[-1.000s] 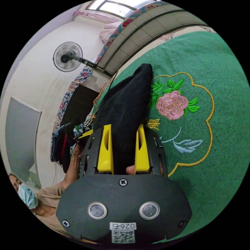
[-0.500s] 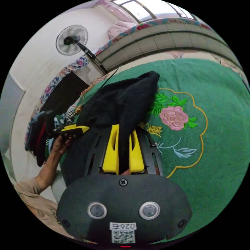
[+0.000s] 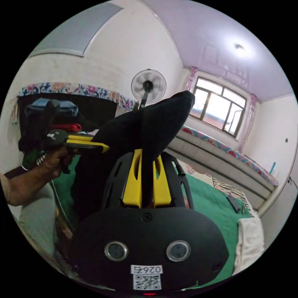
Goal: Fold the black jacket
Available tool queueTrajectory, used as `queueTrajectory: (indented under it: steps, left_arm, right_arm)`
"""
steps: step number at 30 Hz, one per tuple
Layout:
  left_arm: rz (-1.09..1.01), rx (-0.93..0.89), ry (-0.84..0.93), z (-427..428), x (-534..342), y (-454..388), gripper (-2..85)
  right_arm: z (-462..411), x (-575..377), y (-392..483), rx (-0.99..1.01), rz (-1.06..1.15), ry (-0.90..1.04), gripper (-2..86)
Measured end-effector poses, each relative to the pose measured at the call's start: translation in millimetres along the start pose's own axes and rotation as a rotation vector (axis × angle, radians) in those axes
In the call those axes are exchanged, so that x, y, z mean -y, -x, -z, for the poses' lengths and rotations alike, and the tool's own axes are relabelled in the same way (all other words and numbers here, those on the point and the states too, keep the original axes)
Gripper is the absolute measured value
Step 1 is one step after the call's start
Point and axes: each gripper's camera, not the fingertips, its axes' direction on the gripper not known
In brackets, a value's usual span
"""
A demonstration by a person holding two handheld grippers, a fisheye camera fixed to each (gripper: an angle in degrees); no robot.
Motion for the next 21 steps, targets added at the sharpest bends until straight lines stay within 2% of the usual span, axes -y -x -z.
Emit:
queueTrajectory:
  steps: [4, 6, 8, 11, 14, 16, 19, 21]
  left_arm:
    - [0.009, 0.131, -0.115, 147.8, -3.9, -1.0, 5.9]
    - [-0.009, 0.210, -0.149, 212.9, -5.2, 2.0, 5.9]
    - [-0.054, 0.365, -0.190, 295.5, -6.5, 3.2, 5.9]
    - [-0.109, 0.568, -0.162, 375.9, 2.2, 15.6, 6.0]
    - [-0.114, 0.689, -0.039, 411.4, 23.8, 62.6, 6.0]
    - [-0.113, 0.718, 0.076, 406.2, 37.2, 109.9, 6.2]
    - [-0.122, 0.671, 0.228, 359.1, 35.7, 211.3, 6.8]
    - [0.027, 0.581, 0.329, 317.4, 14.9, 282.2, 7.3]
  right_arm:
    - [63.4, 45.5, 55.4, 0.167, -0.011, -0.146, 0.6]
    - [91.9, 77.4, 87.0, 0.373, -0.068, -0.226, 0.6]
    - [101.8, 103.0, 111.3, 0.533, -0.118, -0.269, 0.6]
    - [96.5, 152.6, 160.5, 0.775, -0.182, -0.295, 0.6]
    - [69.1, 201.9, 216.0, 0.927, -0.262, -0.272, 0.6]
    - [44.5, 225.7, 250.3, 0.944, -0.334, -0.246, 0.7]
    - [-17.6, 249.5, 306.0, 0.846, -0.455, -0.139, 1.0]
    - [-90.3, 253.9, 346.3, 0.736, -0.455, 0.084, 1.8]
